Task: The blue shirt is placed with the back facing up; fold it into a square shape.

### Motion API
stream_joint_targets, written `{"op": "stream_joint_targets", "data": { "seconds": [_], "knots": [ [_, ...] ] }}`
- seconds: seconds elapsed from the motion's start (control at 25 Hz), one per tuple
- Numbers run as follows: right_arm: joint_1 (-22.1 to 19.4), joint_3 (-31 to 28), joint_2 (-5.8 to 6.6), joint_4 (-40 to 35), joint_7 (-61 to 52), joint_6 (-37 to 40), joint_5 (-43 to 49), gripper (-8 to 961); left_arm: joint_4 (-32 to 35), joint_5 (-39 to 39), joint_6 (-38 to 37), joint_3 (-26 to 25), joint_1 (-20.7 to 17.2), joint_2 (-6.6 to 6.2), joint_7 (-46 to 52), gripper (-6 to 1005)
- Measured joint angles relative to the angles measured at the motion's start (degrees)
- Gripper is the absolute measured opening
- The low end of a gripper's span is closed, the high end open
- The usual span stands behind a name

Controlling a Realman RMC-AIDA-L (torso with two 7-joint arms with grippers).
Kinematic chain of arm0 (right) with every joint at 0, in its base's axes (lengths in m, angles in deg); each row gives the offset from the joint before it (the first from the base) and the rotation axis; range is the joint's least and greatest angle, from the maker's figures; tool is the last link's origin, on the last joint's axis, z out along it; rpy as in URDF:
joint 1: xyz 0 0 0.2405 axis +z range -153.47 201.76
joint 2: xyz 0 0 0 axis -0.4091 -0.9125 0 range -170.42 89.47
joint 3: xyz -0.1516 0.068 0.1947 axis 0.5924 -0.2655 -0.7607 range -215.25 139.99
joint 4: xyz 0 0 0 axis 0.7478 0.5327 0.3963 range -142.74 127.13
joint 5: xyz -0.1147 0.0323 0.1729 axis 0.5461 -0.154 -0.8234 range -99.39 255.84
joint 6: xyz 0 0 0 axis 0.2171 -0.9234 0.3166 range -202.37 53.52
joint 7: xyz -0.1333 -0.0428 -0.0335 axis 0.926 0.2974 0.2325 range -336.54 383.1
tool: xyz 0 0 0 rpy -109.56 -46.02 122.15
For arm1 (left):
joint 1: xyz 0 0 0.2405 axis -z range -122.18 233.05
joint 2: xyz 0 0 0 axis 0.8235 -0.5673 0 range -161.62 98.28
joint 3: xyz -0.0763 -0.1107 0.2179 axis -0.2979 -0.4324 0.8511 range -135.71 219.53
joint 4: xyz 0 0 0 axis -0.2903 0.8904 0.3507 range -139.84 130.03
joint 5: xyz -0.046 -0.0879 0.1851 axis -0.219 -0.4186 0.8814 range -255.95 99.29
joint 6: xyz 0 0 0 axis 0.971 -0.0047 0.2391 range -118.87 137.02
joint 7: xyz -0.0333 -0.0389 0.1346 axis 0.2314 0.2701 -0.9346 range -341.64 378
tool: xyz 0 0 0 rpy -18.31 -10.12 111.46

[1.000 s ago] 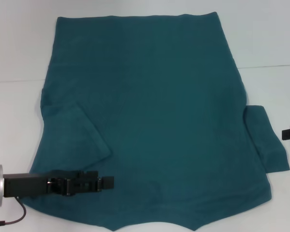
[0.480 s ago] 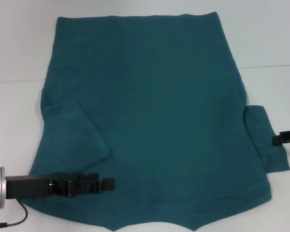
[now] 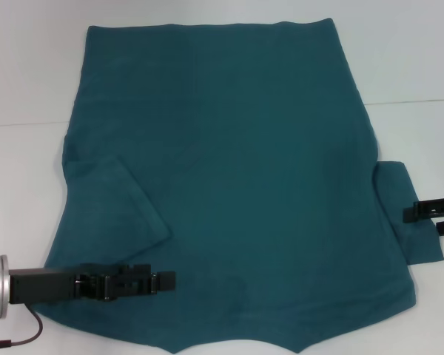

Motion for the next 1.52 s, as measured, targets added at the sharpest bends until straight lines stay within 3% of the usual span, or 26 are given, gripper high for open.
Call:
{"op": "stream_joint_targets", "data": {
  "seconds": [0.56,1.16,1.36,1.48,1.52],
  "knots": [
    [0.7,2.7,-0.85,0.4,-0.5,-1.8,0.0,908,-0.6,0.0,0.5,-0.1,0.1,-0.07,0.0,860],
    [0.7,-0.2,-0.80,-0.3,-0.8,0.1,-0.8,902,-0.6,0.0,0.6,0.0,-0.1,0.00,0.4,859],
    [0.8,-0.2,-0.60,-0.4,-0.8,0.7,-0.5,688,-0.6,0.0,0.6,0.0,-0.2,0.00,0.5,859],
    [0.8,0.1,-0.53,-0.4,-0.8,0.7,-0.4,440,-0.6,0.0,0.6,0.0,-0.2,0.00,0.6,859],
    [0.8,0.1,-0.52,-0.3,-0.8,0.7,-0.3,420,-0.6,0.0,0.6,-0.1,-0.3,0.00,0.6,859]
  ]
}}
